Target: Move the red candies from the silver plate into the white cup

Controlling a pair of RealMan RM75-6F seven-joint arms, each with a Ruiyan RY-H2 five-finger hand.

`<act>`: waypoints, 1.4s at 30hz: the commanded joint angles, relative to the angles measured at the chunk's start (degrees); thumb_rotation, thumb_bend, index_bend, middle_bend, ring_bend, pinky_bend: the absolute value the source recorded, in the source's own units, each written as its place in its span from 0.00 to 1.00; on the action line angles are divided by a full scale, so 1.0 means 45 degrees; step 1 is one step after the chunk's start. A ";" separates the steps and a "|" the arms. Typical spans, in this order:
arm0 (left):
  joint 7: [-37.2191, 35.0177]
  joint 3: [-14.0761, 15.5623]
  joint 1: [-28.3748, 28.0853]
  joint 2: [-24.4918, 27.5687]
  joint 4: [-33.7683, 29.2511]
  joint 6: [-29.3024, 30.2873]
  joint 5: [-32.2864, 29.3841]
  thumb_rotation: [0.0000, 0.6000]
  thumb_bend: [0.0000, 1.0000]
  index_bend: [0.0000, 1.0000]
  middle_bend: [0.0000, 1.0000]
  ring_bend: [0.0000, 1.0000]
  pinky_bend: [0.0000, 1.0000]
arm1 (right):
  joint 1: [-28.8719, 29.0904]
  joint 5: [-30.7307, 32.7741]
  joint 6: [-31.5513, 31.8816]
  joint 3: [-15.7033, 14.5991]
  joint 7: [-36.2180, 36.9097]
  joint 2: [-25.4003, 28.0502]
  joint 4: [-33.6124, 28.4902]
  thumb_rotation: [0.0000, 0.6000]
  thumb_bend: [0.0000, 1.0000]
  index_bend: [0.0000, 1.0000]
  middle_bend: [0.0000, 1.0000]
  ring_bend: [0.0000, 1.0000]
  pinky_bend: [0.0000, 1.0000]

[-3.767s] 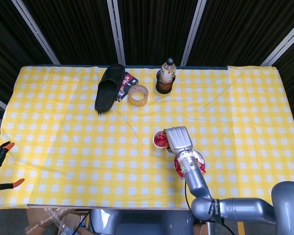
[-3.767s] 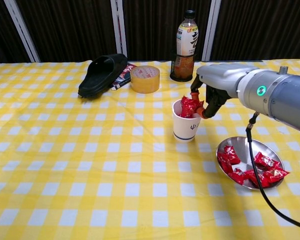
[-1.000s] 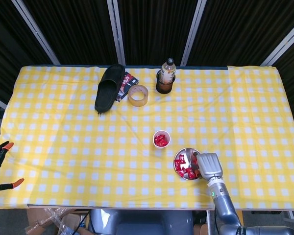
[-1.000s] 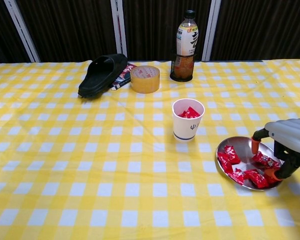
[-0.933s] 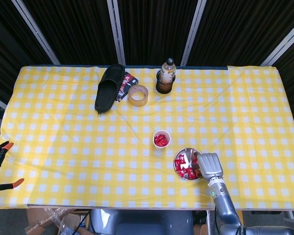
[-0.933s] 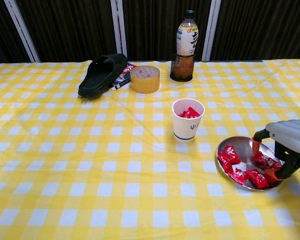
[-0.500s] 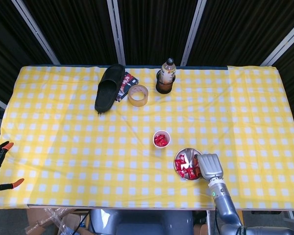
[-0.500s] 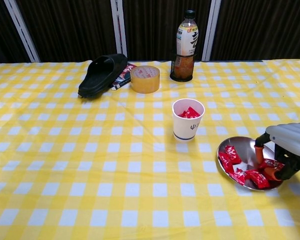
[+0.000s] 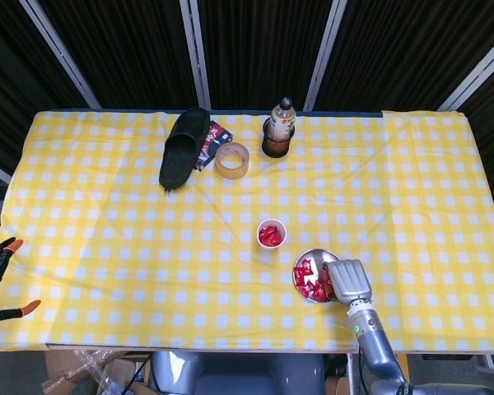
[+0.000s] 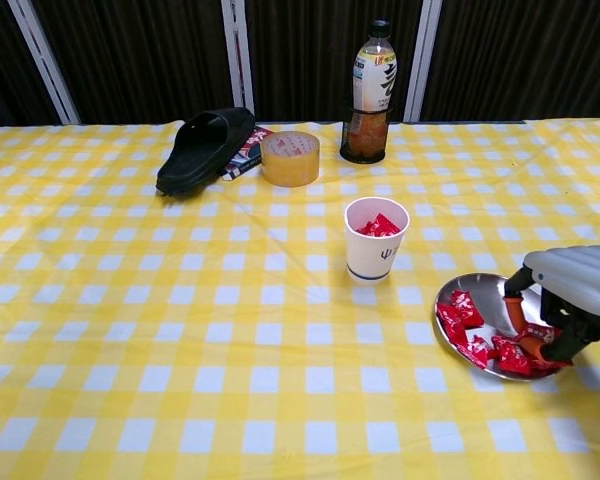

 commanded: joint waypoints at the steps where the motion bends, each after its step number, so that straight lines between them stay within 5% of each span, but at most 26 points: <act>1: 0.0003 0.0001 0.0002 0.0000 -0.0002 0.0004 0.0003 1.00 0.03 0.00 0.00 0.00 0.00 | -0.0027 -0.0236 0.0126 0.0034 -0.0048 0.0101 -0.0254 1.00 0.46 0.58 0.99 1.00 0.98; 15: -0.0006 0.0005 -0.0004 0.0012 -0.0014 -0.0010 0.0014 1.00 0.03 0.00 0.00 0.00 0.00 | 0.0009 -0.1072 0.0616 0.0404 -0.0386 0.0679 -0.1545 1.00 0.46 0.59 0.99 1.00 0.98; 28: -0.0077 0.0003 -0.0065 0.0057 -0.0008 -0.0165 -0.0053 1.00 0.03 0.00 0.00 0.00 0.00 | 0.1445 -0.0512 0.0716 0.2045 -0.2341 0.0920 -0.3243 1.00 0.46 0.59 0.99 1.00 0.98; 42: -0.0371 0.0014 -0.0117 0.0165 0.0042 -0.0296 -0.0039 1.00 0.03 0.00 0.00 0.00 0.00 | 0.3414 0.1661 -0.0071 0.3341 -0.3075 -0.0705 -0.1344 1.00 0.46 0.59 0.99 1.00 0.98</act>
